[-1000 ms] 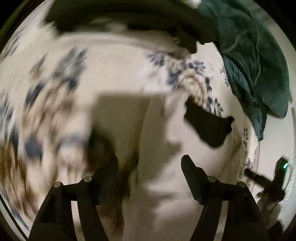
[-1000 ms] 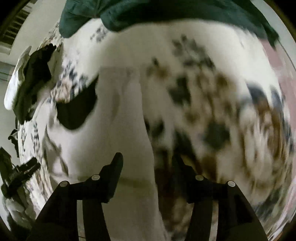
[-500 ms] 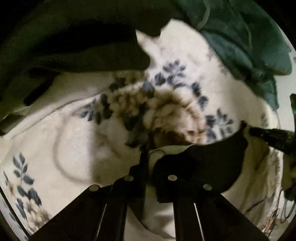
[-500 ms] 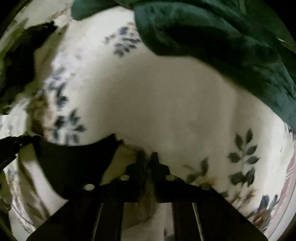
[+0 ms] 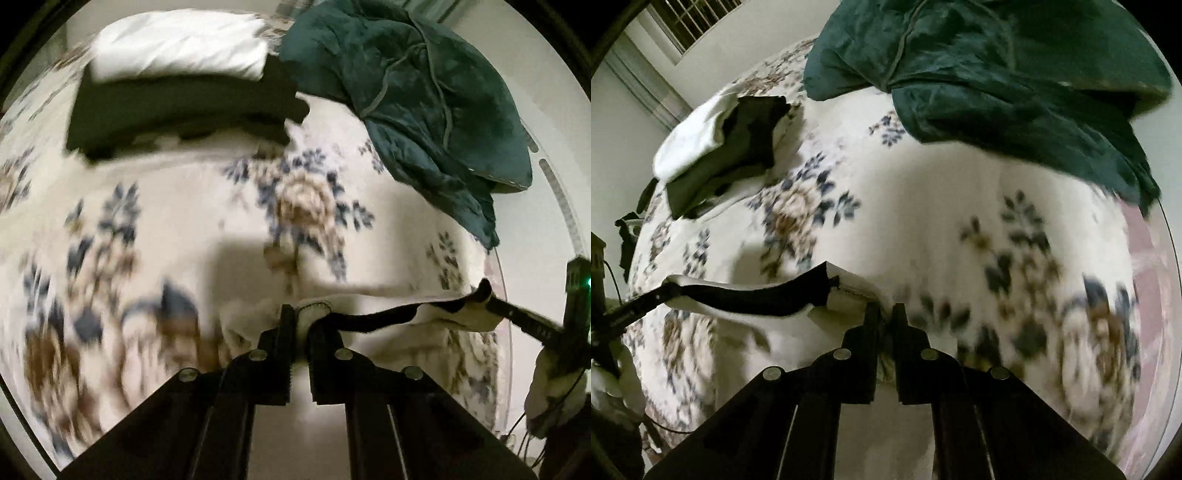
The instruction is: Fold small clothes
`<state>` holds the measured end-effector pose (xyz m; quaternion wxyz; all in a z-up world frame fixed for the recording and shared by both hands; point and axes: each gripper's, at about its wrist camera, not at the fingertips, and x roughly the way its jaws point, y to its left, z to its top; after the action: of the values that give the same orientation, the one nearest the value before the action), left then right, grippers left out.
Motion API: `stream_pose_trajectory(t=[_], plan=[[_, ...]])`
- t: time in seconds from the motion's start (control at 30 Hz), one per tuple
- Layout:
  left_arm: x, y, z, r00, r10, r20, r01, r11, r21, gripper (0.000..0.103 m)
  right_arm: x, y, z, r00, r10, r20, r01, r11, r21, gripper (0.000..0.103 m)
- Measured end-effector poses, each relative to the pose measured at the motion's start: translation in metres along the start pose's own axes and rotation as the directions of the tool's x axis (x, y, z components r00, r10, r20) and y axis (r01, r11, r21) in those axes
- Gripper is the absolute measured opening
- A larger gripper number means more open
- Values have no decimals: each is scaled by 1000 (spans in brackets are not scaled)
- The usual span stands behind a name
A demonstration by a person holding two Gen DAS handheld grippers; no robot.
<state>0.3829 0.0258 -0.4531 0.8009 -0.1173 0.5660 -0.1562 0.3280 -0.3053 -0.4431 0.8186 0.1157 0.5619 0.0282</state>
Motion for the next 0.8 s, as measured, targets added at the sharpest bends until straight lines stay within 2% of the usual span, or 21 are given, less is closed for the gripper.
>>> stream_pose_trajectory(t=[0.1, 0.2, 0.3, 0.33, 0.37, 0.4, 0.47, 0.5, 0.53, 0.57, 0.7, 0.8], plan=[[-8, 2, -39, 999, -9, -31, 8, 999, -51, 5, -20, -3, -51, 1000, 22, -18, -21, 999, 24, 7], [-6, 9, -76, 996, -11, -87, 3, 996, -89, 5, -22, -9, -104, 996, 39, -76, -35, 998, 53, 7], [6, 25, -119, 982, -27, -187, 1, 990, -141, 9, -7, -13, -149, 986, 17, -166, -12, 999, 33, 8], [12, 31, -132, 972, -44, -233, 4, 986, -168, 9, -3, -14, -160, 983, 0, -186, 5, 1000, 22, 9], [13, 36, -143, 962, -66, -265, 12, 980, -199, 12, 5, -17, -172, 974, -9, -225, 13, 1000, 15, 10], [11, 41, -154, 955, -87, -284, 20, 973, -229, 16, 13, -21, -182, 961, -11, -277, 16, 1000, 14, 16], [2, 49, -168, 952, -105, -286, 26, 964, -266, 26, 20, -32, -196, 940, -30, -340, 42, 999, 30, 23], [-3, 52, -171, 953, -104, -284, 22, 961, -276, 29, 17, -37, -199, 938, -29, -345, 47, 998, 45, 34], [-9, 56, -172, 955, -106, -276, 23, 958, -287, 39, 12, -45, -201, 940, -23, -339, 51, 996, 74, 45], [-11, 59, -171, 958, -106, -267, 23, 955, -297, 46, 7, -51, -200, 945, -12, -328, 49, 993, 105, 48], [-8, 75, -144, 973, -105, -207, 27, 937, -348, 49, -11, -78, -187, 969, 62, -240, 5, 963, 269, 50], [8, 82, -105, 983, -103, -152, 45, 937, -347, 49, -5, -92, -163, 978, 118, -175, -46, 928, 369, 50]])
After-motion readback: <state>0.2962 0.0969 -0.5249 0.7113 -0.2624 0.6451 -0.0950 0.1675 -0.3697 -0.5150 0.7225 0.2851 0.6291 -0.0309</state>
